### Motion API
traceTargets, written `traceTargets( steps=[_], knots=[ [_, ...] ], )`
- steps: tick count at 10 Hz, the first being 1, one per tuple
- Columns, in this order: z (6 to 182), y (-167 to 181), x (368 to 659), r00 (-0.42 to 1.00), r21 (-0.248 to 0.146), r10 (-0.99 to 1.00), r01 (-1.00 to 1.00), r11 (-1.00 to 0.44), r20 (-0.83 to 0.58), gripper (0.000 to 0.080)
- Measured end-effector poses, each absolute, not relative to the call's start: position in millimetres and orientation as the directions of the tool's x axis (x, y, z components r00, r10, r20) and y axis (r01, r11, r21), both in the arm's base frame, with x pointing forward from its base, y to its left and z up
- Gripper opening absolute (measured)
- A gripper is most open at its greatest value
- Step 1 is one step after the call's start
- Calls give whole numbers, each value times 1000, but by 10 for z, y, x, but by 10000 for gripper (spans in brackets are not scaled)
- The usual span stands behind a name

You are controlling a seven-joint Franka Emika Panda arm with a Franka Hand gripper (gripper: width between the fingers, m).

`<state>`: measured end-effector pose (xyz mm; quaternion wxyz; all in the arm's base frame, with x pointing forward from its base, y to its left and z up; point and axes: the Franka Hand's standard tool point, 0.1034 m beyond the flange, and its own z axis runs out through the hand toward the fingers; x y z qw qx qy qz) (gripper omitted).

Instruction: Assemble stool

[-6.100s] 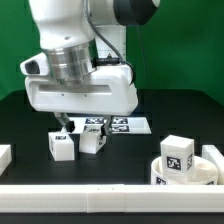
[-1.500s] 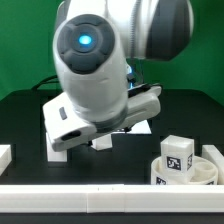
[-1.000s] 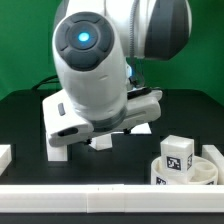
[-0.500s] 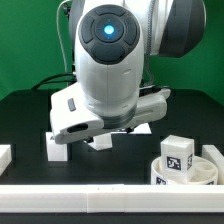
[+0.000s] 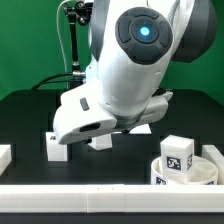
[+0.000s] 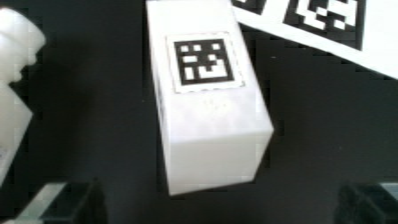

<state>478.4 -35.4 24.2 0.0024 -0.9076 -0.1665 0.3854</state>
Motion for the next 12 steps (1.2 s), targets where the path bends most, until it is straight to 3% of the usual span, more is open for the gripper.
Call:
traceTargets(
  steps=[4,6,7,10,12],
  knots=[
    [219,-344,4749,645,-142,318,310,-940,-695,649],
    [143,-339,4749,668,-72,282,325,-943,-689,649],
    [127,-395,4737,668,-88,307,340,-936,-678,649],
    [123,-403,4729,667,-86,302,337,-938,-680,649],
    [75,-356,4682,683,-27,231,295,-955,-693,649]
  ],
)
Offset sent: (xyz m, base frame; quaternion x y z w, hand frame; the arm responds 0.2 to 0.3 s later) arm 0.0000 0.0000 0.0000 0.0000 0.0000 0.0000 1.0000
